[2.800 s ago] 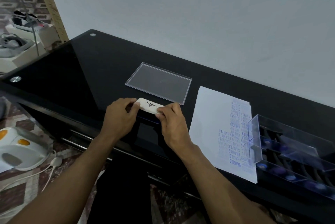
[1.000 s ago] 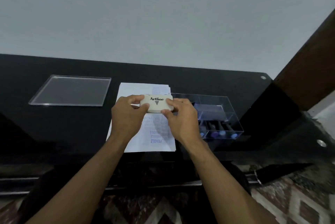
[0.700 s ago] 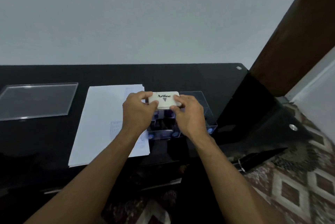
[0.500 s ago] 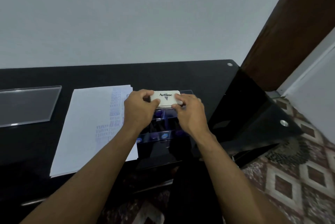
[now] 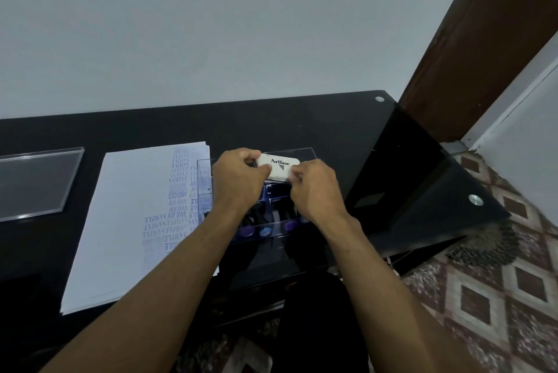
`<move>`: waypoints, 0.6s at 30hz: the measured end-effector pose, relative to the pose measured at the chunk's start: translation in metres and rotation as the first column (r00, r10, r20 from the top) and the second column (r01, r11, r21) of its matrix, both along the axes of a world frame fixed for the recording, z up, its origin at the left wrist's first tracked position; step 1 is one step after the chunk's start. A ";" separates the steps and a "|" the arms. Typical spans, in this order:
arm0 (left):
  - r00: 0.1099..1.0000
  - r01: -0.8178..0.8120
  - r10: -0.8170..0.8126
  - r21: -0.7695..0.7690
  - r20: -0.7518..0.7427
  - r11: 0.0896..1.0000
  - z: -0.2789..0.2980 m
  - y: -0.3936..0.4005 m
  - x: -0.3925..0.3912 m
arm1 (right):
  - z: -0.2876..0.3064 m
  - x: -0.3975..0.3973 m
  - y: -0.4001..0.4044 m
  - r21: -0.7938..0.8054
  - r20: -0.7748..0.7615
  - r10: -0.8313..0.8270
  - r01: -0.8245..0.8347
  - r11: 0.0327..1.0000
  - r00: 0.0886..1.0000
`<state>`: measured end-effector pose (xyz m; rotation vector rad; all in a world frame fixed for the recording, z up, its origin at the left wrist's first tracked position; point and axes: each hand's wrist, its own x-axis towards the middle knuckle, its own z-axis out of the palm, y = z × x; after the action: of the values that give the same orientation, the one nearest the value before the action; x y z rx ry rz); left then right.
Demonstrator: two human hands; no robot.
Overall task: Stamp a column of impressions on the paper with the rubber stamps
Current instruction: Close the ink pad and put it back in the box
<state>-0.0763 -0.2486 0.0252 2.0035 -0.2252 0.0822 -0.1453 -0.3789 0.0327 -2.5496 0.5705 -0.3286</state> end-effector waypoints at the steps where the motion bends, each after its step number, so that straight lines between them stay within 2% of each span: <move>1: 1.000 -0.001 0.001 0.008 0.010 1.000 -0.001 -0.001 0.000 | 0.001 0.000 0.001 0.006 -0.011 0.003 -0.003 1.000 1.000; 9: 0.995 0.043 -0.047 0.044 0.085 0.998 -0.001 -0.004 -0.007 | -0.002 0.000 -0.003 0.095 -0.033 0.008 -0.005 0.995 0.999; 14: 0.980 0.055 -0.082 0.150 0.182 0.987 -0.011 -0.004 -0.007 | -0.002 -0.003 -0.006 0.096 -0.025 0.014 -0.011 0.995 1.000; 18: 0.941 0.101 -0.179 0.268 0.287 0.958 -0.017 -0.003 -0.007 | -0.004 -0.001 -0.006 0.099 -0.033 -0.003 0.006 0.995 0.999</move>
<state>-0.0836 -0.2512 0.0085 2.2133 -0.6064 0.2898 -0.1459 -0.3851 0.0291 -2.4628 0.5904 -0.2543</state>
